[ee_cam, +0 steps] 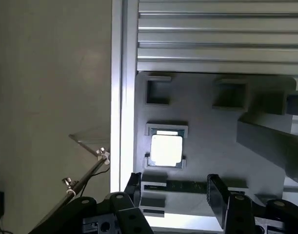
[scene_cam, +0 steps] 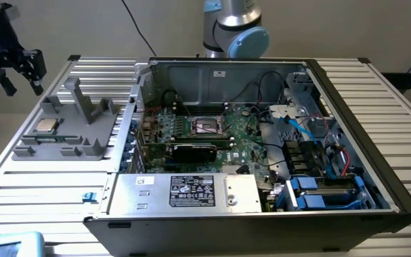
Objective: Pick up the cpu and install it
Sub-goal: 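Pick up the cpu and move it towards the insertion slot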
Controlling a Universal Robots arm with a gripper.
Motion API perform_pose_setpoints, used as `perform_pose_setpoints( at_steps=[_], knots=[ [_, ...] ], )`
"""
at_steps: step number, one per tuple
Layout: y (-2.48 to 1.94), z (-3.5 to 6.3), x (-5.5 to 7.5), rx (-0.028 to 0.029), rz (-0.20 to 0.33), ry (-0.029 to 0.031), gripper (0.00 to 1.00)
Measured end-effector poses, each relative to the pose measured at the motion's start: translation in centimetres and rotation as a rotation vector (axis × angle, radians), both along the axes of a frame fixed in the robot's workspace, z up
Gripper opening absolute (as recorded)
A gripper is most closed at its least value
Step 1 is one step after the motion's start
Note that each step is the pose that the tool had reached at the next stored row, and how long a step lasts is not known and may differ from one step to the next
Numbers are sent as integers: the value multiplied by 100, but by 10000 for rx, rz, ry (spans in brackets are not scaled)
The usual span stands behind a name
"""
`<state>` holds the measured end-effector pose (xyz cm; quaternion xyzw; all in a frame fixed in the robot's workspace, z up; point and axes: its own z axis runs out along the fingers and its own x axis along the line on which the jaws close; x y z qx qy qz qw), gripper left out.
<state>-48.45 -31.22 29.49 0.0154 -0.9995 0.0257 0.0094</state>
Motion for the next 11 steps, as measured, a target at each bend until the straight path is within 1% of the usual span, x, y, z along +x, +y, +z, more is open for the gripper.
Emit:
perform_pose_setpoints(
  at_steps=[4,6,8,11],
  knots=[
    [-23,-74,0,2,7,1,66],
    [-32,-110,0,14,10,0,66],
    [-46,-146,0,42,16,1,66],
    [-103,-201,-8,123,61,-1,66]
  ],
)
